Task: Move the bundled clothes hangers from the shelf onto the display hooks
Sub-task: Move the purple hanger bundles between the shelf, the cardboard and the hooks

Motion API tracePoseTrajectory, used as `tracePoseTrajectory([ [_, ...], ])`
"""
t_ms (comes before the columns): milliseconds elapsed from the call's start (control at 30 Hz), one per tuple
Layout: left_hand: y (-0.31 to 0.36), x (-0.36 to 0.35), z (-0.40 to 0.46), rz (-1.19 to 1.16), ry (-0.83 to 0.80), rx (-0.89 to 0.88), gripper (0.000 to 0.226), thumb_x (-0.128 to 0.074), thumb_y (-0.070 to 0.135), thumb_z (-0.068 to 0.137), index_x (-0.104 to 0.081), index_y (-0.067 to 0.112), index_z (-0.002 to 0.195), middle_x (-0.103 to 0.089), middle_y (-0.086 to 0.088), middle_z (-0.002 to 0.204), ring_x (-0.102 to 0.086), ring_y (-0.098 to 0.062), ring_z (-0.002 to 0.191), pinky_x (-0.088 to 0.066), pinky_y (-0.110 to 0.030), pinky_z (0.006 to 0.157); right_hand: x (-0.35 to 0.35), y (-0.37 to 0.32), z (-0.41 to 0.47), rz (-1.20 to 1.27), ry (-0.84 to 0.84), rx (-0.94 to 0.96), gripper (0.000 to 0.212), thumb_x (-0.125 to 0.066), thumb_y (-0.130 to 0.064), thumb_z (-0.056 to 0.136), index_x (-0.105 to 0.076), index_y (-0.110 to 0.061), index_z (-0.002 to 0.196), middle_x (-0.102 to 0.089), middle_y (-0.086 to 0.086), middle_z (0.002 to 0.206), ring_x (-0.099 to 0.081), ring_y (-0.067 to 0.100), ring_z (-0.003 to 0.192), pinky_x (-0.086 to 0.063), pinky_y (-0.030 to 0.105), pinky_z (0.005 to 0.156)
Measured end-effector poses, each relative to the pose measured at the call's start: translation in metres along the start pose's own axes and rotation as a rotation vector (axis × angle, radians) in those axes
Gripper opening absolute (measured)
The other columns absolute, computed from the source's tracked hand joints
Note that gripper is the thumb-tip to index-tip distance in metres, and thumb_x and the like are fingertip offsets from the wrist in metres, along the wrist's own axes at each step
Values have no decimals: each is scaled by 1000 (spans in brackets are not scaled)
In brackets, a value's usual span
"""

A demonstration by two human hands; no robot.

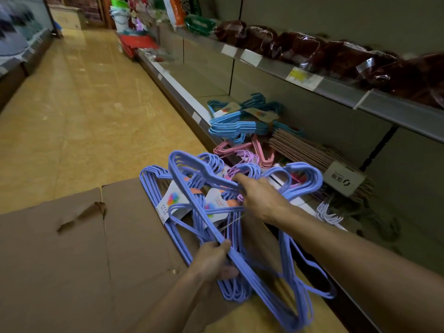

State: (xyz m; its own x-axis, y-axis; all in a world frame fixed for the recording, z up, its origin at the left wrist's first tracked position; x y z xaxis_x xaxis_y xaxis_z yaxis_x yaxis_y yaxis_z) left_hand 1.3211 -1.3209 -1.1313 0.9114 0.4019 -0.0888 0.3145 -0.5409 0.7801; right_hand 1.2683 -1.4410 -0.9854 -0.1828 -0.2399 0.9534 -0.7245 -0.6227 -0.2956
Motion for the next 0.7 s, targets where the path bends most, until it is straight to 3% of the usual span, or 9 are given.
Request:
tracePoseTrajectory([
  [100,-16,-11,9,-96,-19,74,33,-48,23,104,-58,-5,119,-69,-24,110,-71,-33,81,-58,-34,63,-17,6,9,-58,-66,19,28,-55,-14,96,-43,-22,120,-57,13,96,-57,37,88,-48,44,74],
  [267,-21,-23,7,-280,-1,147,22,-43,13,106,-57,0,114,-67,-21,109,-69,-35,89,-56,-36,61,-28,14,22,-177,-104,43,30,-57,-23,97,-40,-19,122,-55,12,97,-55,37,99,-49,44,77],
  [367,-24,-26,14,-318,11,172,22,-42,12,106,-58,-2,113,-68,-20,103,-69,-31,83,-57,-34,54,-37,18,23,-292,-119,42,45,-59,-14,95,-37,-16,133,-49,17,116,-49,40,112,-45,46,81],
  [467,-33,-26,17,-300,15,200,24,-43,12,105,-59,-4,112,-69,-21,99,-69,-32,81,-60,-40,61,-47,16,16,-391,-150,3,59,-59,-2,90,-32,-14,141,-32,23,135,-40,45,121,-38,45,74],
  [567,-39,-27,20,-317,15,221,24,-46,14,105,-61,-5,109,-71,-23,97,-69,-36,86,-58,-42,66,-48,13,15,-447,-127,-40,51,-58,1,90,-40,-9,137,-25,22,142,-39,45,123,-37,41,73],
  [700,-41,-32,21,-308,-1,232,28,-49,19,104,-62,-5,113,-71,-24,101,-70,-37,87,-57,-39,59,-47,12,15,-526,-114,-79,35,-57,-3,95,-52,-6,130,-26,19,145,-41,43,125,-38,41,74],
])
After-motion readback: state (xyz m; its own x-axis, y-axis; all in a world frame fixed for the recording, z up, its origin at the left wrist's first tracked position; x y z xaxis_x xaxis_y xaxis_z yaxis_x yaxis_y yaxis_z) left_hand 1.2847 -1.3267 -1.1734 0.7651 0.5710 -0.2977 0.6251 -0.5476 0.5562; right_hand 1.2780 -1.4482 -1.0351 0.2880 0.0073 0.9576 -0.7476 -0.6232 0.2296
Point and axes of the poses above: each hand's wrist, its own z-axis towards the middle knuckle, its own x-axis out of the back of the hand, y = z × x, the point moved 7 cm from there along z, towards the middle knuckle
